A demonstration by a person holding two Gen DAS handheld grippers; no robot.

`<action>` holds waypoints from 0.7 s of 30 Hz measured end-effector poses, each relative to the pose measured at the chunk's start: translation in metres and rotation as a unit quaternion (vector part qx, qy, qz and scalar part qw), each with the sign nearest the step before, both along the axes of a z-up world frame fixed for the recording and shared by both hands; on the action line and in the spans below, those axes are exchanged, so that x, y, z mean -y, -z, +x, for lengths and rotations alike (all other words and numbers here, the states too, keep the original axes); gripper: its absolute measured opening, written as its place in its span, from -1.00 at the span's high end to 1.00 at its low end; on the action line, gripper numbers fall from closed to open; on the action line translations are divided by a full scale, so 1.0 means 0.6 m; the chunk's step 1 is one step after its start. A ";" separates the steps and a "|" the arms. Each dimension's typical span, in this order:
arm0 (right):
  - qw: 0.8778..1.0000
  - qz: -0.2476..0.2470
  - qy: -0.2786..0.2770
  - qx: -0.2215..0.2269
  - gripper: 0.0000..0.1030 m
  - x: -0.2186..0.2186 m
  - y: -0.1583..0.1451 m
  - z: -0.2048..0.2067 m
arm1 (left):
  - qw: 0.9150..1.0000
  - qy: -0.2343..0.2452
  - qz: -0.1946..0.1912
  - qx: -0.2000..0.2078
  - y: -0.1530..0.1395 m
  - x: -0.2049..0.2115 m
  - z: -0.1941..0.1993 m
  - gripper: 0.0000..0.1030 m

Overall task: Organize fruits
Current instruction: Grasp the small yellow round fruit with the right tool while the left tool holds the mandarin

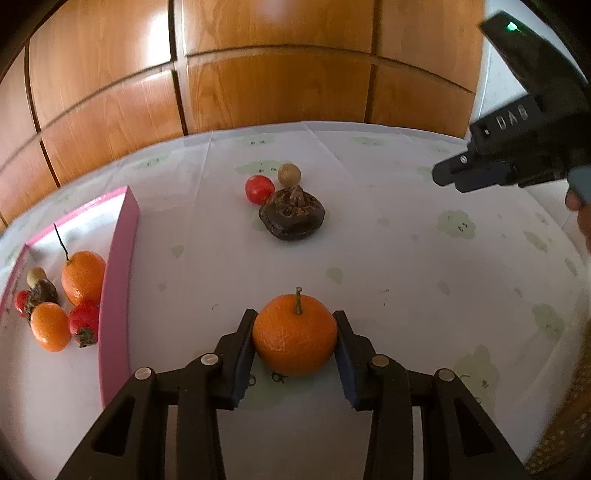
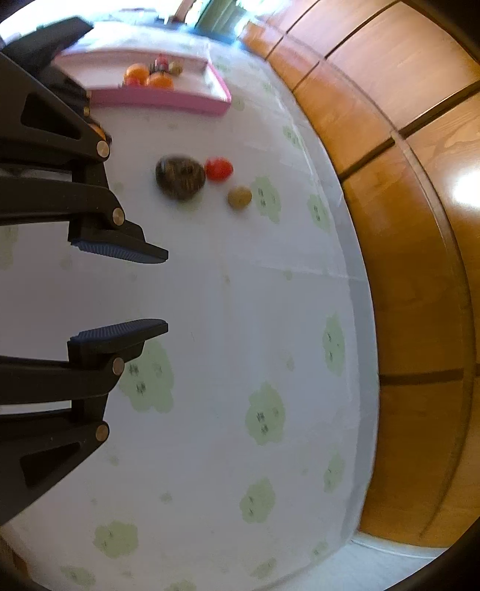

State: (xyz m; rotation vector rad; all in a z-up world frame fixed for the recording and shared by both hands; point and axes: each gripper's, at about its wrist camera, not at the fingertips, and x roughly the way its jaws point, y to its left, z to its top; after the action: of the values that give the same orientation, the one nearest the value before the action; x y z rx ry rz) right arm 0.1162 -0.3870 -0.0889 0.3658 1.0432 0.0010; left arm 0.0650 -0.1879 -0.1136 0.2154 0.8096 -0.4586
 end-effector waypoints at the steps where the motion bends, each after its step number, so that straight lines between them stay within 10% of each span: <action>1: 1.000 0.013 -0.004 0.000 0.39 -0.001 0.001 0.000 | 1.000 0.001 0.002 0.008 0.002 0.001 -0.002 0.21; 8: 0.993 0.109 -0.033 -0.008 0.39 -0.017 0.011 0.023 | 1.000 0.002 0.003 0.030 0.005 0.000 -0.007 0.21; 21: 0.995 0.089 -0.029 -0.024 0.39 -0.082 0.026 0.173 | 0.999 0.004 -0.004 0.036 0.007 -0.005 -0.014 0.21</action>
State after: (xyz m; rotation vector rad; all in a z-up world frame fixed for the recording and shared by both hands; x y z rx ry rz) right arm 0.2200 -0.3377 -0.1046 0.4989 1.1038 0.1391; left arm 0.0566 -0.1847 -0.1177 0.2261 0.7365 -0.4582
